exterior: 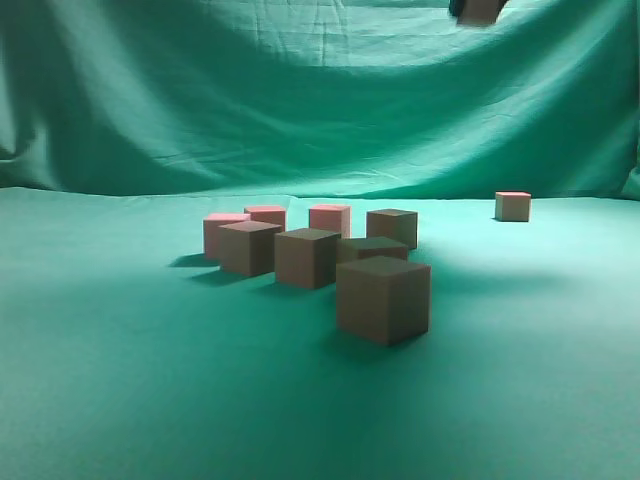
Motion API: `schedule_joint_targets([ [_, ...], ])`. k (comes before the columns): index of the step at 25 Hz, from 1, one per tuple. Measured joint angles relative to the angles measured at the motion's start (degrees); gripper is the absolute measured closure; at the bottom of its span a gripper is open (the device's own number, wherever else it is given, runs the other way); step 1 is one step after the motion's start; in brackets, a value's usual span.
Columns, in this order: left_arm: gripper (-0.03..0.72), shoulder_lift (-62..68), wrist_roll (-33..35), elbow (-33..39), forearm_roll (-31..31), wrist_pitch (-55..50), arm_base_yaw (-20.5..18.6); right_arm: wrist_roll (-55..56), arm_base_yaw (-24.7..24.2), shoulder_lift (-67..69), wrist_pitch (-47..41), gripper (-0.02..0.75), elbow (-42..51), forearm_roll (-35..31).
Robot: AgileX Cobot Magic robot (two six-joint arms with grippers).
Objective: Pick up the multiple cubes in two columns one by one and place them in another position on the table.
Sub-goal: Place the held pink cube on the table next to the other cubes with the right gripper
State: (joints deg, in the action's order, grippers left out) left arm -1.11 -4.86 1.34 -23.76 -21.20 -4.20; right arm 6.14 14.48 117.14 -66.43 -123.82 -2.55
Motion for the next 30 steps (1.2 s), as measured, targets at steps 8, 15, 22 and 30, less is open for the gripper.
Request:
schedule_joint_targets([
  [8,0.688,0.00,0.00,0.00,0.00,0.00,0.00,-1.26,0.00,-13.71,-5.37,0.478,6.80,-0.73],
  [15,0.688,0.00,0.00,0.00,0.00,0.00,0.00,-9.58,0.00,-28.00,2.80,0.478,31.54,-10.33],
  [22,0.688,0.00,0.00,0.00,0.00,0.00,0.00,-33.11,0.32,-40.13,9.88,0.478,56.67,-24.76],
  [30,0.688,0.00,0.00,0.00,0.00,0.00,0.00,-44.74,15.40,-41.54,15.63,0.478,68.93,-27.31],
])
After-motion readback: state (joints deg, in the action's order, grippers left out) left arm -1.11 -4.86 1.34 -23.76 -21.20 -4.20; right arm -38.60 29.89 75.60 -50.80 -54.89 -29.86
